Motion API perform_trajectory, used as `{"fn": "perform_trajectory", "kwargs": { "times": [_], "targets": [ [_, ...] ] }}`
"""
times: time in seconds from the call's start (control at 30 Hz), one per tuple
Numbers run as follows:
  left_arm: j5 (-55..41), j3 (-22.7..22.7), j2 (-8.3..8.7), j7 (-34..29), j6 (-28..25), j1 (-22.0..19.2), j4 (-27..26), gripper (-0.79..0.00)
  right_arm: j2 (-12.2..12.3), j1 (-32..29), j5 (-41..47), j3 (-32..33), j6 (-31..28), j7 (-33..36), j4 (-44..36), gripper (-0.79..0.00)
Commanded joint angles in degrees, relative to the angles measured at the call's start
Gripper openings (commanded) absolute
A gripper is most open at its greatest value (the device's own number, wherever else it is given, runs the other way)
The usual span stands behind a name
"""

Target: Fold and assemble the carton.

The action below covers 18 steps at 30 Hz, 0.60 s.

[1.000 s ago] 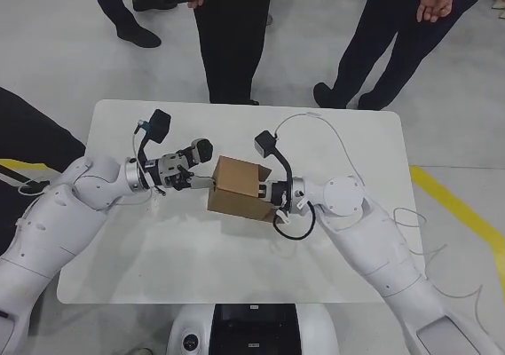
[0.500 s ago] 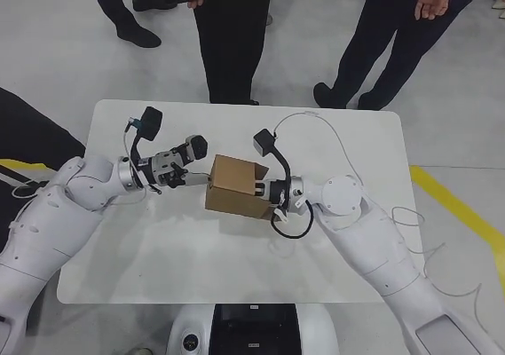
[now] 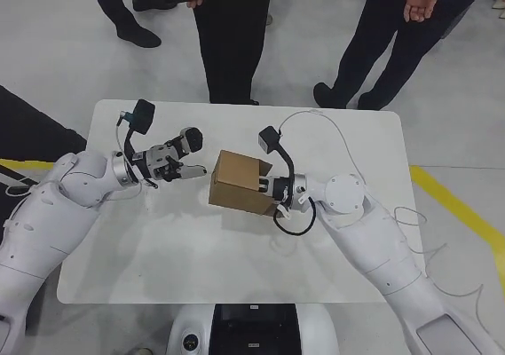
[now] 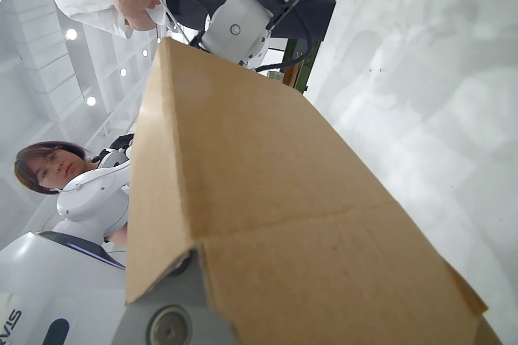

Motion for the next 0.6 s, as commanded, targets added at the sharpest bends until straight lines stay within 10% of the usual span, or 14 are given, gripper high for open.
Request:
{"fn": "perform_trajectory", "kwargs": {
  "times": [0.0,0.57],
  "targets": [
    [0.5,-0.9,0.3,-0.4,0.0,0.9,-0.9,0.0,0.1,0.0,0.6,0.5,0.1,0.4,0.5,-0.785],
    [6.3,2.2,0.83,-6.3,0.0,0.8,-5.7,0.0,0.2,3.1,-5.2,-0.2,0.3,0.6,2.0,-0.785]
  ]
}}
